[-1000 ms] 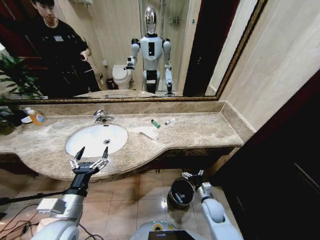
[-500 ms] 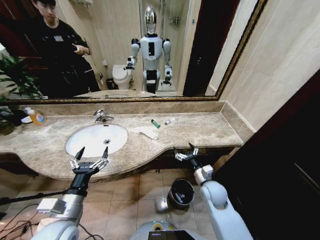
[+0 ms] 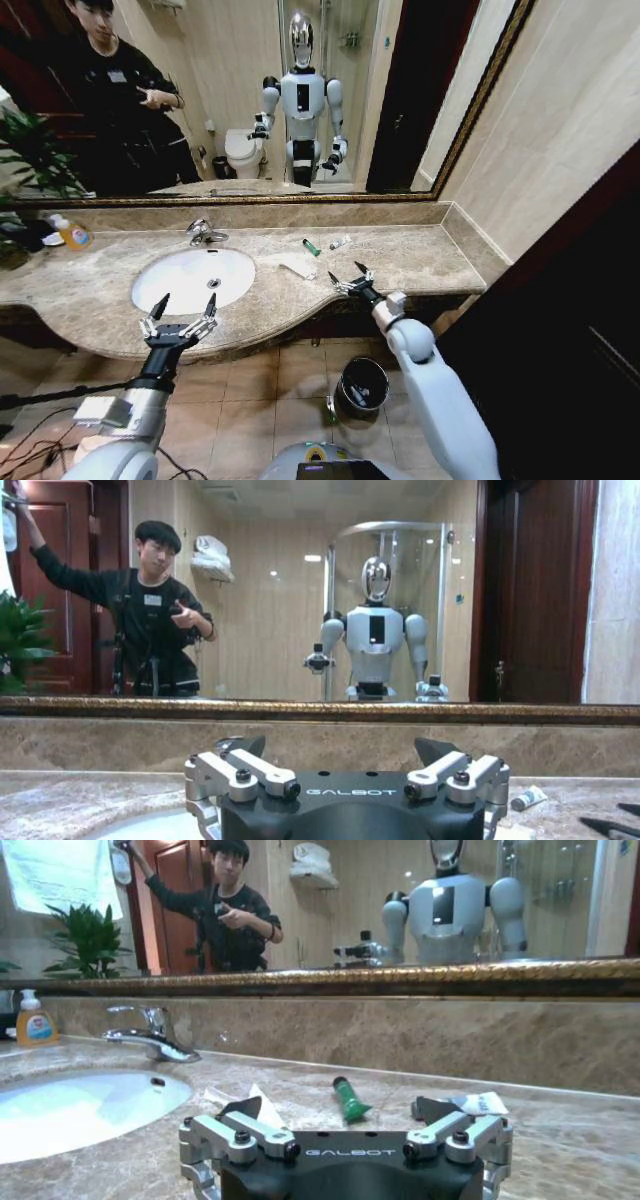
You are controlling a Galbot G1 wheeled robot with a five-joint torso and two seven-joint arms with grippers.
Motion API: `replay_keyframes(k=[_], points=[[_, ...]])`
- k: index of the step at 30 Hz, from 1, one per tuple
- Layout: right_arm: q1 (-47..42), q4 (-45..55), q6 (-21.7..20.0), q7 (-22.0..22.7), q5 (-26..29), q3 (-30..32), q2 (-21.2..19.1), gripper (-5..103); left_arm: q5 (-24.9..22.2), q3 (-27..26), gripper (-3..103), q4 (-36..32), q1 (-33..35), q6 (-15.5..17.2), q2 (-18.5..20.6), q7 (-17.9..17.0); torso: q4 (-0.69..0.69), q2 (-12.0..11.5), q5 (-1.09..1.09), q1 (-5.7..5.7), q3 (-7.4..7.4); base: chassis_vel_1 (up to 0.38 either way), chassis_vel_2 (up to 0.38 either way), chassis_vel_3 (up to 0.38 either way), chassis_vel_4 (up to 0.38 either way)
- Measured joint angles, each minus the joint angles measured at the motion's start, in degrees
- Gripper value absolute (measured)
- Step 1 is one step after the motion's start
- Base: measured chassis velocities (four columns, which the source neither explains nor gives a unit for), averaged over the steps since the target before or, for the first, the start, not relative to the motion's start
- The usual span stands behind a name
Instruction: Pick up the trash from the sink and place it in the trash bin.
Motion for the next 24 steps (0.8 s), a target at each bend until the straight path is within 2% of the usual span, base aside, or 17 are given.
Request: replay_keyframes(k=[12, 24], points=[[7.79, -9.4, -0.74, 0.91, -0.94, -5.35, 3.54, 100, 0.0, 0.0, 100, 0.0, 0.0, 0.0, 0.0, 0.0, 0.01, 0.0, 0.0, 0.0, 0.0, 0.0, 0.0, 0.0, 0.0], [9.96, -11.69, -2.67, 1.96, 1.91, -7.89, 2.87, 100, 0.0, 0.0, 100, 0.0, 0.0, 0.0, 0.0, 0.0, 0.0, 0.0, 0.0, 0.0, 0.0, 0.0, 0.0, 0.0, 0.0]])
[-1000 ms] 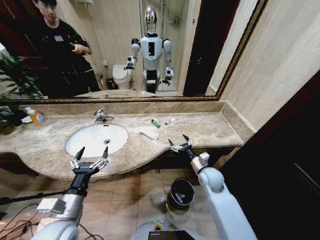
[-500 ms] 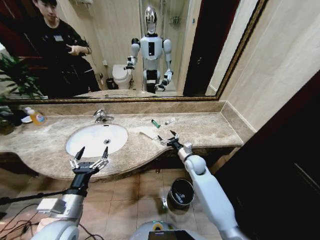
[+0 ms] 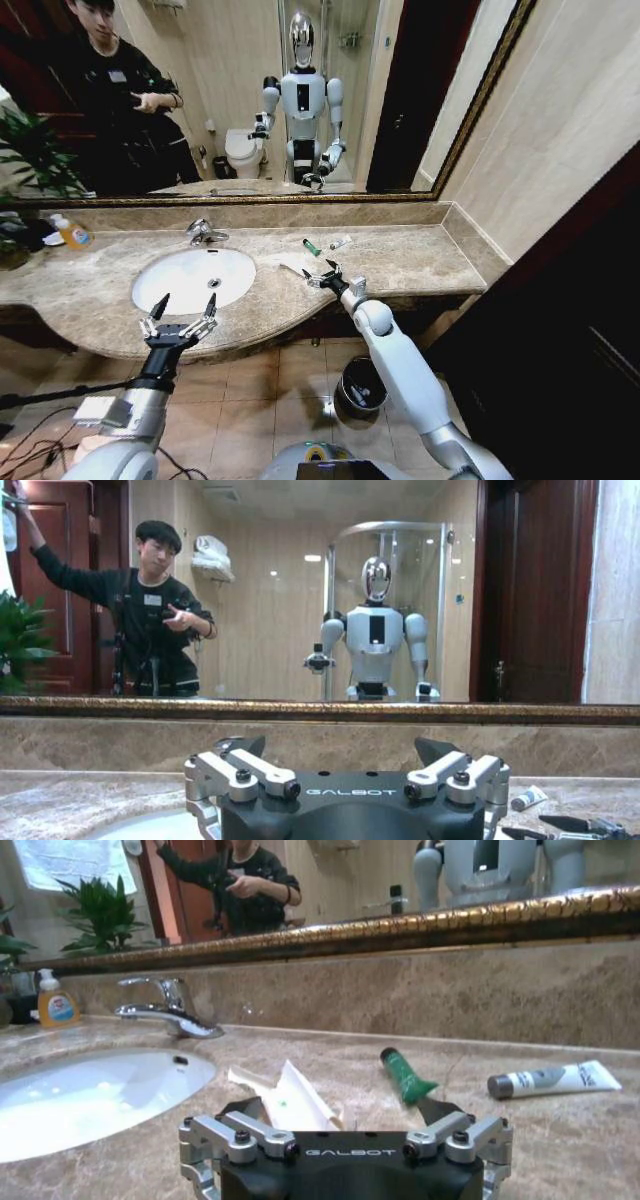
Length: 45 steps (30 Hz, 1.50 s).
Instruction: Pick up the trash from the sink and place it in the trash bin.
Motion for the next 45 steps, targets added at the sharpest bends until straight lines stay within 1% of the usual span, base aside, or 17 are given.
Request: replay_keyframes(k=[4, 5, 7, 8, 11, 13, 14, 15, 18, 21, 22, 24, 26, 33, 36, 42, 45], points=[[-0.36, -0.26, -0.06, 0.0, 0.03, -0.19, -0.02, 100, 0.0, 0.0, 100, 0.0, 0.0, 0.0, 0.0, 0.0, 0.0, 0.0, 0.01, 0.0, 0.0, 0.0, 0.0, 0.0, 0.0], [-0.4, -0.5, 0.01, 0.04, 0.02, -0.27, 0.02, 102, 0.0, 0.0, 100, 0.0, 0.0, 0.0, 0.0, 0.0, 0.0, 0.0, 0.0, -0.01, 0.0, 0.0, 0.0, 0.0, 0.0], [-0.3, -1.04, 0.34, 0.19, -0.01, -0.36, 0.19, 95, 0.0, 0.0, 100, 0.0, 0.0, 0.0, 0.0, 0.0, 0.0, 0.0, 0.0, -0.01, 0.0, 0.0, 0.0, 0.0, 0.0], [-0.3, -1.04, 0.34, 0.19, -0.01, -0.36, 0.19, 95, 0.0, 0.0, 100, 0.0, 0.0, 0.0, 0.0, 0.0, 0.0, 0.0, 0.0, -0.01, 0.0, 0.0, 0.0, 0.0, 0.0], [0.05, -1.86, 0.79, 0.35, -0.17, -0.4, 0.72, 84, 0.0, 0.0, 100, 0.0, 0.0, 0.0, 0.0, 0.0, 0.0, 0.0, 0.0, -0.01, 0.0, 0.0, 0.0, 0.0, 0.0], [0.06, -2.0, 0.83, 0.35, -0.23, -0.43, 0.84, 84, 0.0, 0.0, 100, 0.0, 0.0, 0.0, 0.0, 0.0, 0.0, 0.0, 0.01, -0.01, 0.0, 0.0, 0.0, 0.0, 0.0], [0.08, -2.22, 0.96, 0.35, -0.48, -0.54, 1.1, 76, 0.0, 0.0, 100, 0.0, 0.0, 0.0, 0.0, 0.0, 0.0, 0.0, 0.01, -0.01, 0.0, 0.0, 0.0, 0.0, 0.0], [0.08, -2.22, 0.96, 0.35, -0.48, -0.54, 1.1, 76, 0.0, 0.0, 100, 0.0, 0.0, 0.0, 0.0, 0.0, 0.0, 0.0, 0.01, -0.01, 0.0, 0.0, 0.0, 0.0, 0.0], [0.15, -2.72, 1.67, 0.34, -1.31, -0.62, 1.47, 68, 0.0, 0.0, 100, 0.0, 0.0, 0.0, 0.0, 0.0, 0.0, 0.0, 0.01, -0.01, 0.0, 0.0, 0.0, 0.0, 0.0], [0.18, -2.91, 2.06, 0.4, -1.47, -0.76, 1.62, 56, 0.0, 0.0, 100, 0.0, 0.0, 0.0, 0.0, 0.0, 0.0, 0.0, 0.01, 0.0, 0.0, 0.0, 0.0, 0.0, 0.0], [0.18, -2.91, 2.06, 0.4, -1.47, -0.76, 1.62, 56, 0.0, 0.0, 100, 0.0, 0.0, 0.0, 0.0, 0.0, 0.0, 0.0, 0.01, 0.0, 0.0, 0.0, 0.0, 0.0, 0.0], [0.12, -2.83, 2.16, 0.48, -1.48, -0.95, 1.39, 48, 0.0, 0.0, 100, 0.0, 0.0, 0.0, 0.0, 0.0, 0.0, 0.0, 0.01, -0.01, 0.0, 0.0, 0.0, 0.0, 0.0], [0.09, -2.74, 2.21, 0.59, -1.48, -1.11, 1.19, 48, 0.0, 0.0, 100, 0.0, 0.0, 0.0, 0.0, 0.0, 0.0, 0.0, 0.01, -0.01, 0.0, 0.0, 0.0, 0.0, 0.0], [0.1, -2.28, 2.32, 1.04, -1.35, -1.69, -0.22, 25, 0.0, 0.0, 100, 0.0, 0.0, 0.0, 0.0, 0.0, 0.0, 0.0, 0.01, -0.01, 0.0, 0.0, 0.0, 0.0, 0.0], [0.08, -2.15, 2.33, 1.08, -1.26, -1.89, -0.67, 20, 0.0, 0.0, 100, 0.0, 0.0, 0.0, 0.0, 0.0, 0.0, 0.0, 0.01, 0.0, 0.0, 0.0, 0.0, 0.0, 0.0], [-0.22, -1.4, 2.34, 1.37, -0.94, -2.06, -1.53, 2, 0.0, 0.0, 100, 0.0, 0.0, 0.0, 0.0, 0.0, 0.0, 0.0, 0.01, 0.0, 0.0, 0.0, 0.0, 0.0, 0.0], [-0.48, -0.3, 2.37, 1.9, -0.64, -2.09, -1.9, 1, 0.0, 0.0, 100, 0.0, 0.0, 0.0, 0.0, 0.0, 0.0, 0.0, 0.01, 0.0, 0.0, 0.0, 0.0, 0.0, 0.0]])
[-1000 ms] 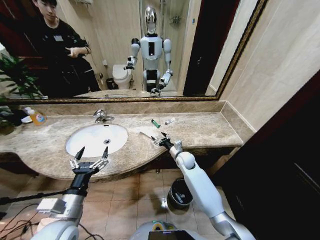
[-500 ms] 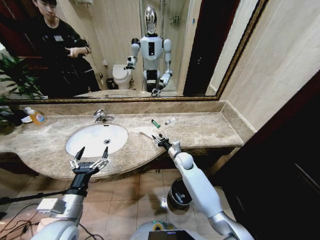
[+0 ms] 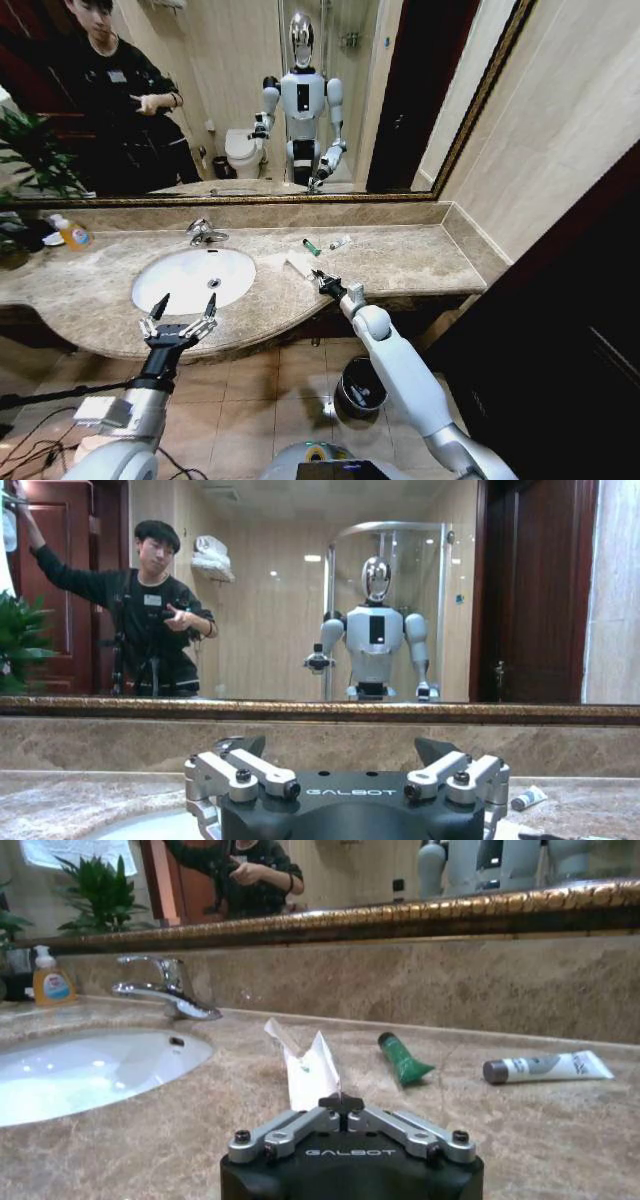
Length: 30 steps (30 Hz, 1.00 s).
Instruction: Pick up the trash from the sink and place it in the trash bin.
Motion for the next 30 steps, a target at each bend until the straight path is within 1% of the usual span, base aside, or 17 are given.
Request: replay_keyframes(k=[8, 14, 16, 23, 26, 29, 30], points=[[-0.31, 2.86, 0.09, 0.78, 0.58, 0.82, -1.09, 0, 0.0, 0.0, 100, 0.0, 0.0, 0.0, 0.0, 0.0, 0.0, 0.0, 0.0, 0.0, 0.0, 0.0, 0.0, 0.0, 0.0], [-2.42, 7.11, -0.01, 1.16, 1.71, 3.36, -3.85, 0, 0.0, 0.0, 100, 0.0, 0.0, 0.0, 0.0, 0.0, 0.0, 0.0, 0.0, 0.0, 0.0, 0.0, 0.0, 0.0, 0.0], [-2.88, 7.73, -0.05, 1.17, 1.88, 3.78, -4.17, 0, 0.0, 0.0, 100, 0.0, 0.0, 0.0, 0.0, 0.0, 0.0, 0.0, 0.0, 0.0, 0.0, 0.0, 0.0, 0.0, 0.0], [-7.49, 13.78, -0.44, 1.53, 2.56, 7.56, -6.57, 0, 0.0, 0.0, 100, 0.0, 0.0, 0.0, 0.0, 0.0, 0.0, 0.0, 0.01, 0.0, 0.0, 0.0, 0.0, 0.0, 0.0], [-10.71, 17.87, -0.53, 1.78, 2.98, 9.61, -7.83, 0, 0.0, 0.0, 100, 0.0, 0.0, 0.0, 0.0, 0.0, -0.01, 0.0, 0.0, 0.0, 0.0, 0.0, 0.0, 0.0, 0.0], [-12.61, 20.19, -0.56, 1.99, 3.06, 10.74, -8.19, 0, 0.0, 0.0, 100, 0.0, 0.0, 0.0, 0.0, 0.0, -0.01, 0.01, 0.0, 0.0, 0.0, 0.0, 0.0, 0.0, 0.0], [-13.78, 21.66, -0.56, 2.1, 3.12, 11.52, -8.22, 0, 0.0, 0.0, 100, 0.0, 0.0, 0.0, 0.0, 0.0, 0.0, 0.01, 0.01, 0.0, 0.0, 0.0, 0.0, 0.0, 0.0]])
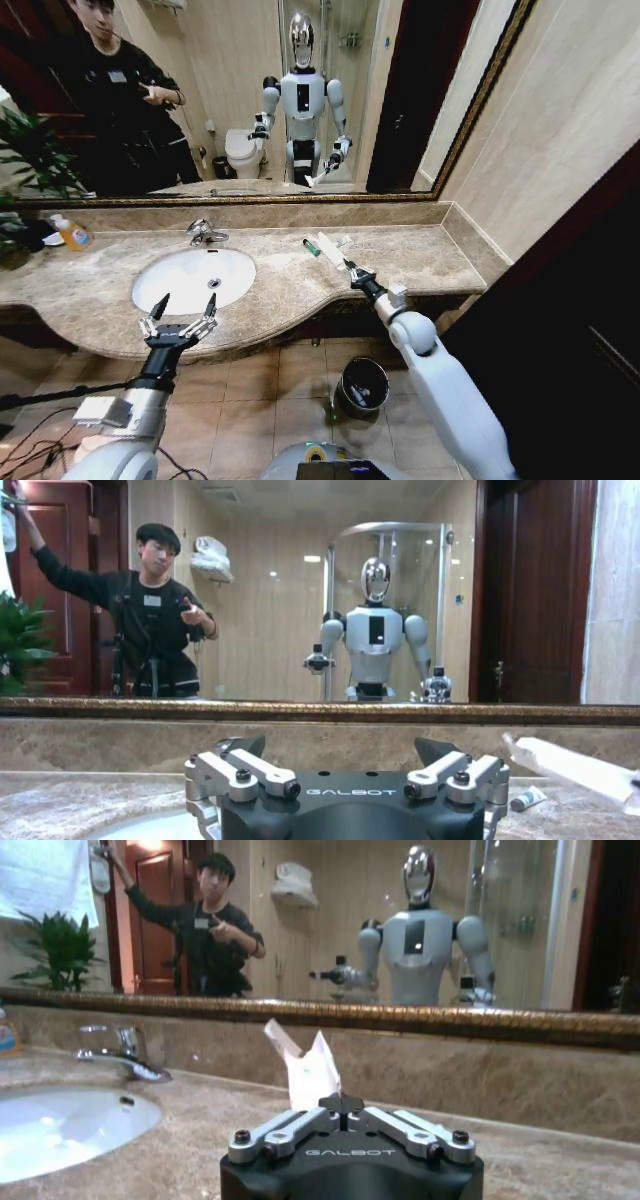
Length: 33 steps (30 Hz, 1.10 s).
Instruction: Pick up the trash from the sink and place it in the trash bin.
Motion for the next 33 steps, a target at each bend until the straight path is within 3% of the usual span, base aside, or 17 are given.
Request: replay_keyframes(k=[10, 21, 23, 26, 33], points=[[-12.29, 8.76, 2.38, -0.38, 1.15, 7.44, -0.94, 0, 0.0, 0.0, 100, 0.0, 0.0, 0.0, 0.0, 0.0, -0.01, 0.0, 0.0, 0.0, 0.0, 0.0, 0.0, 0.0, 0.0], [-27.48, 6.87, 14.0, -3.63, 6.77, 17.77, 0.14, 0, 0.0, 0.0, 100, 0.0, 0.0, 0.0, 0.0, 0.0, 0.0, 0.0, 0.0, 0.0, 0.0, 0.0, 0.0, 0.0, 0.0], [-28.52, 6.31, 15.01, -3.74, 7.36, 18.25, 0.15, 0, 0.0, 0.0, 100, 0.0, 0.0, 0.0, 0.0, 0.0, -0.01, 0.0, 0.0, 0.0, 0.0, 0.0, 0.0, 0.0, 0.0], [-33.26, 3.51, 20.21, -5.06, 7.16, 19.14, 0.18, 0, 0.0, 0.0, 100, 0.0, 0.0, 0.0, 0.0, 0.0, -0.01, 0.0, 0.0, 0.01, 0.0, 0.0, 0.0, 0.0, 0.0], [-36.29, -2.58, 25.25, -4.5, 4.16, 17.21, 0.78, 0, 0.0, 0.0, 100, 0.0, 0.0, 0.0, 0.0, 0.0, -0.01, 0.0, -0.02, 0.0, 0.0, 0.0, 0.0, 0.0, 0.0]])
